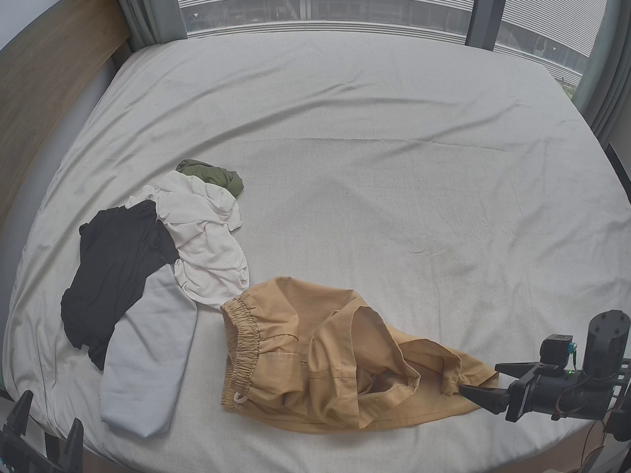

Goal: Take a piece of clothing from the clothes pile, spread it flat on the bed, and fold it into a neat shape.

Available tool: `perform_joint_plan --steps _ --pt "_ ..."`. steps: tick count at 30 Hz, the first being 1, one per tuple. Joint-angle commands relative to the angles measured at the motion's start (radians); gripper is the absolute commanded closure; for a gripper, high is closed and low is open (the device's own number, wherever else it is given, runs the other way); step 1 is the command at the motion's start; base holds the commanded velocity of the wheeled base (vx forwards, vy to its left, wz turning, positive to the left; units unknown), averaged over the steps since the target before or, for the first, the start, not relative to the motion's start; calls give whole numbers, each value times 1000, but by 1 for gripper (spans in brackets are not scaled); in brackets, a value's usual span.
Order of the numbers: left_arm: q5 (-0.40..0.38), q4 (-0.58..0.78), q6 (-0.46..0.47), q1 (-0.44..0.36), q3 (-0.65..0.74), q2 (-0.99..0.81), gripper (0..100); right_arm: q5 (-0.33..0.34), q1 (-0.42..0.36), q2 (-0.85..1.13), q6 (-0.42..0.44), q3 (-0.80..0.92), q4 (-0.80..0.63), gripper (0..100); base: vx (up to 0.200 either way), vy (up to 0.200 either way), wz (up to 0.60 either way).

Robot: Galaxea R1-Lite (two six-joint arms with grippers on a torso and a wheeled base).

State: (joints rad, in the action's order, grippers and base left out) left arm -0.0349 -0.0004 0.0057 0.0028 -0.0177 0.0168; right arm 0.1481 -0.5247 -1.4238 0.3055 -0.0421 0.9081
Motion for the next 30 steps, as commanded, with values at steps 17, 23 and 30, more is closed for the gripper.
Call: perform_joint_plan --steps 17,23,30 --pt "7 -3 -24 0 18 -17 0 188 -98 48 -39 -254 -43 0 0 0 0" --pt "7 -1 -18 0 18 -17 0 194 -112 -52 -34 -259 -37 0 0 0 0" --pt "6 -1 -18 0 18 -17 0 202 -153 -224 -37 -249 146 0 0 0 0"
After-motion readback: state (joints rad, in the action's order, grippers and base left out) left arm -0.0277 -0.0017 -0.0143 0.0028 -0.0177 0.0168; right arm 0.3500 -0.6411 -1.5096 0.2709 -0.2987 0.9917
